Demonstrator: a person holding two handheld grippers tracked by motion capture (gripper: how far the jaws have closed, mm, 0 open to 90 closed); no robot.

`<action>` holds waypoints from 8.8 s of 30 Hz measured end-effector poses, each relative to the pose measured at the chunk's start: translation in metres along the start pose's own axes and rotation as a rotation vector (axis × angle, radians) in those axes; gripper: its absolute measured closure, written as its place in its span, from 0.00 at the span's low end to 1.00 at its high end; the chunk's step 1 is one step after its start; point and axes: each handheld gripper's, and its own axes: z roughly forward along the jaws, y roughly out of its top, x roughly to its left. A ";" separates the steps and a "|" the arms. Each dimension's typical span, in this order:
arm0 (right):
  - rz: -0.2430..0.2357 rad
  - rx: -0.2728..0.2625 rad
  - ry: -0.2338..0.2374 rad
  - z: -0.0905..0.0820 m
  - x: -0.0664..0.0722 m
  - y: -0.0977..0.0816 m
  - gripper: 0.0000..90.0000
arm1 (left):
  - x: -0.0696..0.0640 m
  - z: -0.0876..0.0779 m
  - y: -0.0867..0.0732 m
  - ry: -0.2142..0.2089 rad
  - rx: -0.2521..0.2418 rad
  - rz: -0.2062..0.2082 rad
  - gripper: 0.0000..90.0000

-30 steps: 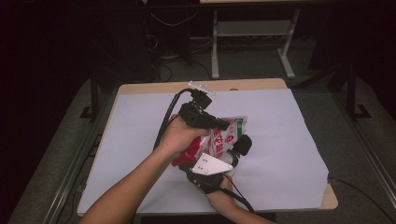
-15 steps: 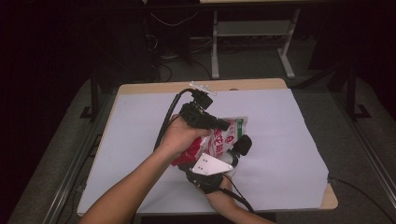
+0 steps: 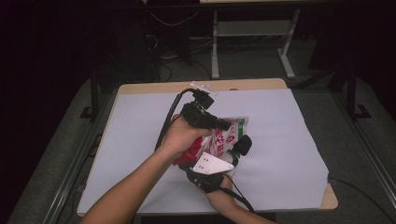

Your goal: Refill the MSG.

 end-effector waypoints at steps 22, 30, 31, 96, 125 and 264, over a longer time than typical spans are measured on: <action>-0.002 0.001 0.002 0.000 0.000 0.000 1.00 | 0.001 0.001 0.000 0.001 0.002 -0.005 1.00; -0.002 0.000 0.002 0.000 -0.001 0.000 1.00 | 0.001 0.002 0.000 0.000 0.001 -0.003 1.00; -0.002 0.000 0.002 0.000 0.000 0.000 1.00 | 0.001 0.002 0.000 0.001 0.002 -0.003 1.00; -0.007 -0.016 0.001 -0.001 0.000 0.003 1.00 | -0.001 0.007 0.001 -0.002 -0.007 -0.014 1.00; -0.006 -0.025 0.006 -0.001 -0.001 0.003 1.00 | -0.002 0.013 0.005 0.020 0.041 0.007 1.00; -0.012 -0.053 0.004 -0.003 -0.003 0.009 1.00 | -0.005 0.022 0.003 0.024 0.038 0.017 1.00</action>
